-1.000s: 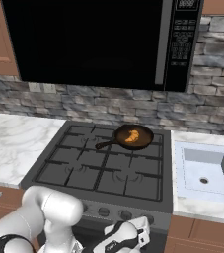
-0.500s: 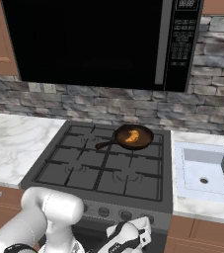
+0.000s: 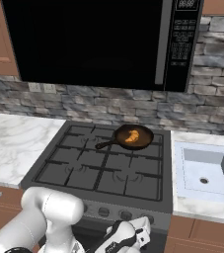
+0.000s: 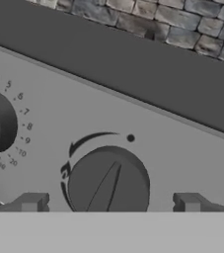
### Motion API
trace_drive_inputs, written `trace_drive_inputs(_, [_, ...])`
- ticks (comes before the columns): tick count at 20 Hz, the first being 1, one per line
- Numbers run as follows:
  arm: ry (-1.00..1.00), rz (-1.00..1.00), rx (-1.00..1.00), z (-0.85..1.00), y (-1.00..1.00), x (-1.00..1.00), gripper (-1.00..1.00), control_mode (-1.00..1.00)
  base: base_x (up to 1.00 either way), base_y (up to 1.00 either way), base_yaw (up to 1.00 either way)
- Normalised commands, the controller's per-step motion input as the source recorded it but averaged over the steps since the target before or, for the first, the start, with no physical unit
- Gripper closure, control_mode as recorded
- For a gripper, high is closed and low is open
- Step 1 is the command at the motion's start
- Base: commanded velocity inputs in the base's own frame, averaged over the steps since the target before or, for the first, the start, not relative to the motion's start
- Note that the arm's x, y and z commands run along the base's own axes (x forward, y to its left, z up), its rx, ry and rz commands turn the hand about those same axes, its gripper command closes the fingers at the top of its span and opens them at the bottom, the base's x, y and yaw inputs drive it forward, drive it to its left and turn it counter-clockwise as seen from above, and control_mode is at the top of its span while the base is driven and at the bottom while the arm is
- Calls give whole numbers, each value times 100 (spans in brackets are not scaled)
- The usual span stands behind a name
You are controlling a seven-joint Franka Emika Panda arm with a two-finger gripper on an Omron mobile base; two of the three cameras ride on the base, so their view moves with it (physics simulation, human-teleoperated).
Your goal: Pick the croissant and place it on the pan. Then turn on the stove to warm the croissant.
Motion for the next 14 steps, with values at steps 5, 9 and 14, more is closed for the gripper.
trace_drive_inputs(5, [0, 0, 0, 0, 0, 14, -100, -100, 0, 0, 0])
trace_drive_inputs(9, [0, 0, 0, 0, 0, 0, -100, -100, 0, 0, 0])
trace_drive_inputs(14, [0, -1, 0, 0, 0, 0, 100, -100, 0, 0, 0])
